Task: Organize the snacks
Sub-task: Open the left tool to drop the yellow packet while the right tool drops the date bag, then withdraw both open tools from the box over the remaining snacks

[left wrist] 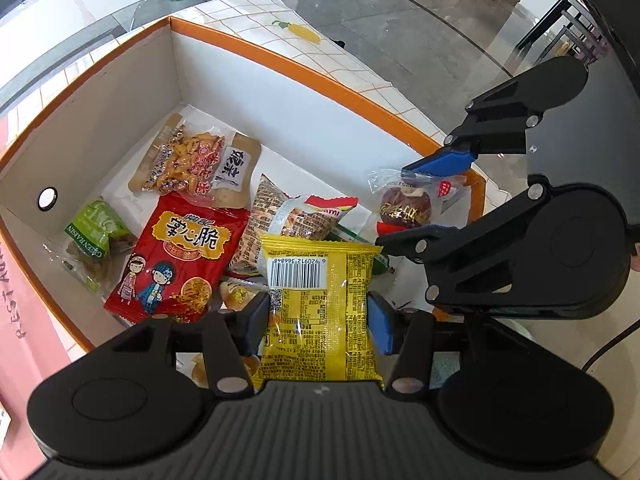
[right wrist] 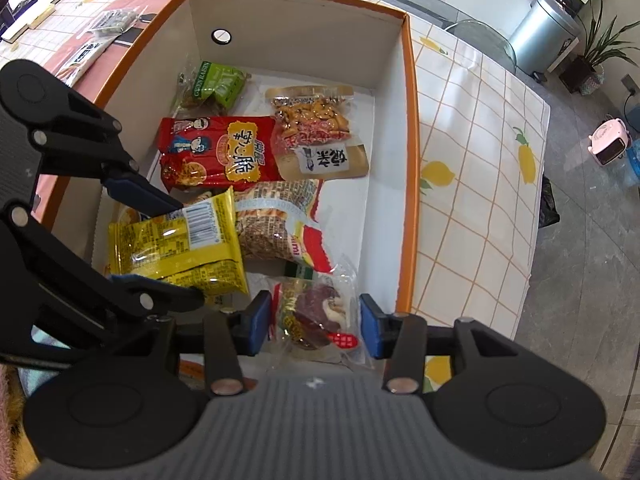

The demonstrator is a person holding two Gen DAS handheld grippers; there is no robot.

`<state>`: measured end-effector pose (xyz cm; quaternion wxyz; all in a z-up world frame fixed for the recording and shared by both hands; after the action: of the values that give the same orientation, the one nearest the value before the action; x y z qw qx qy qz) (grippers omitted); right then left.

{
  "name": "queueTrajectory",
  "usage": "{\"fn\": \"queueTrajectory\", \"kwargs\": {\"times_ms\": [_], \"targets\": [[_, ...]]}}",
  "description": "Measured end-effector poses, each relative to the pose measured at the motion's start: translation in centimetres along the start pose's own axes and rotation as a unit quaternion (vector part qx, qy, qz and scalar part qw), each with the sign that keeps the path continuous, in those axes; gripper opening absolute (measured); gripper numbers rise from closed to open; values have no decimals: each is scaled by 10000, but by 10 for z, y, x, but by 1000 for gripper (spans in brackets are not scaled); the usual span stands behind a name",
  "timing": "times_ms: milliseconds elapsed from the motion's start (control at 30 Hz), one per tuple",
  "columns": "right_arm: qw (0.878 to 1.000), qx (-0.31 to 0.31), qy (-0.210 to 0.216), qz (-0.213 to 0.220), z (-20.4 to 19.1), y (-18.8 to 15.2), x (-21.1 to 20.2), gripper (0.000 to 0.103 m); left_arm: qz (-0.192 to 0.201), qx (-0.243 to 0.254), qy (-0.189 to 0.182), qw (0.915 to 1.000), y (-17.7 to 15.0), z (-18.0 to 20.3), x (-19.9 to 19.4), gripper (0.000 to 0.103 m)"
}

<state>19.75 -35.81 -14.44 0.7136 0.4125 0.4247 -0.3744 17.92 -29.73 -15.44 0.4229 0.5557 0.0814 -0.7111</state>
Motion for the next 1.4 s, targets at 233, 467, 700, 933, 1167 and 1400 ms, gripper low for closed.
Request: {"fn": "queueTrajectory", "kwargs": {"times_ms": [233, 467, 700, 933, 1167, 1400], "targets": [[10000, -14, -57, 25, 1, -1, -1, 45, 116, 112, 81, 9998, 2, 4, -10, 77], [10000, -43, -82, -36, -1, -4, -1, 48, 255, 68, 108, 9996, 1, 3, -23, 78], [9998, 174, -83, 50, 2, 3, -17, 59, 622, 60, 81, 9980, -4, 3, -52, 78], [9992, 301, -119, 247, -5, 13, -44, 62, 1142, -224, 110, 9931, -19, -9, -90, 78], [9977, 452, -112, 500, -24, 20, -80, 62, 1704, -540, 303, 9834, -45, -27, -129, 78], [9894, 905, -18, 1134, -62, 37, -116, 63, 2093, -697, 1161, 9684, -76, -54, -172, 79]]}}
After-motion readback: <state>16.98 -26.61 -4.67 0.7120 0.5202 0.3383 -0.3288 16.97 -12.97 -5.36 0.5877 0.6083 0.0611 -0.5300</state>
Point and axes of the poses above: each gripper's, at about its wrist camera, not at the fingertips, and x roughly the way its jaws point, z to its right, y to its top, the point moved 9 cm from there along x, roughly the way its jaws point, and after that the axes turned 12 degrees about -y, right-handed, at the moved point
